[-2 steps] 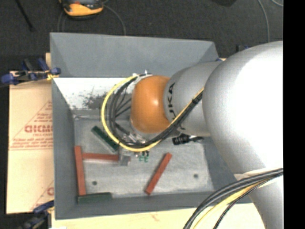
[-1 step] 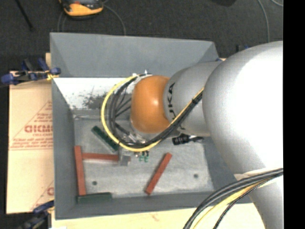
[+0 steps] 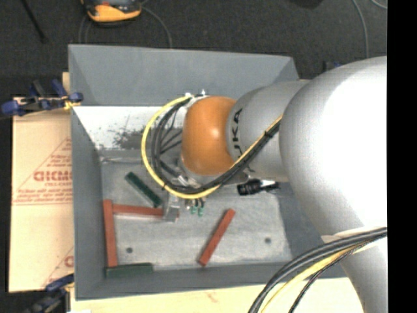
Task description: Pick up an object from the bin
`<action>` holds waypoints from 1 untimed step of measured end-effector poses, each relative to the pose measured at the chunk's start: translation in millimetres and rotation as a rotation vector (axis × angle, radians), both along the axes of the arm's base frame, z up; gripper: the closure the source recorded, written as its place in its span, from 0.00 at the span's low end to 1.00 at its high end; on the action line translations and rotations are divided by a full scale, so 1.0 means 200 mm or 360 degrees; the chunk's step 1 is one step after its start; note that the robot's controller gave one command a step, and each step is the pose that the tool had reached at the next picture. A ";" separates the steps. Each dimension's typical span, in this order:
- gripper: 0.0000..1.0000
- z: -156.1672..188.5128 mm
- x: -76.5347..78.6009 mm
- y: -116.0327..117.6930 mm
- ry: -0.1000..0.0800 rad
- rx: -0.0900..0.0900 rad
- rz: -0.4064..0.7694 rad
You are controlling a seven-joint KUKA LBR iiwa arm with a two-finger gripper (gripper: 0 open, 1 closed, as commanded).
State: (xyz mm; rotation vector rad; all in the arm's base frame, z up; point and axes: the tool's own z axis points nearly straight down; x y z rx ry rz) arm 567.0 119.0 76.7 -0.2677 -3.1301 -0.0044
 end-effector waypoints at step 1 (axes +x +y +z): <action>0.00 0.07 0.31 0.19 -0.0004 -0.0004 -0.0288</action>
Offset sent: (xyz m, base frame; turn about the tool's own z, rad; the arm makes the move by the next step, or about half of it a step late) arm 0.0000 0.0000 0.0000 0.0000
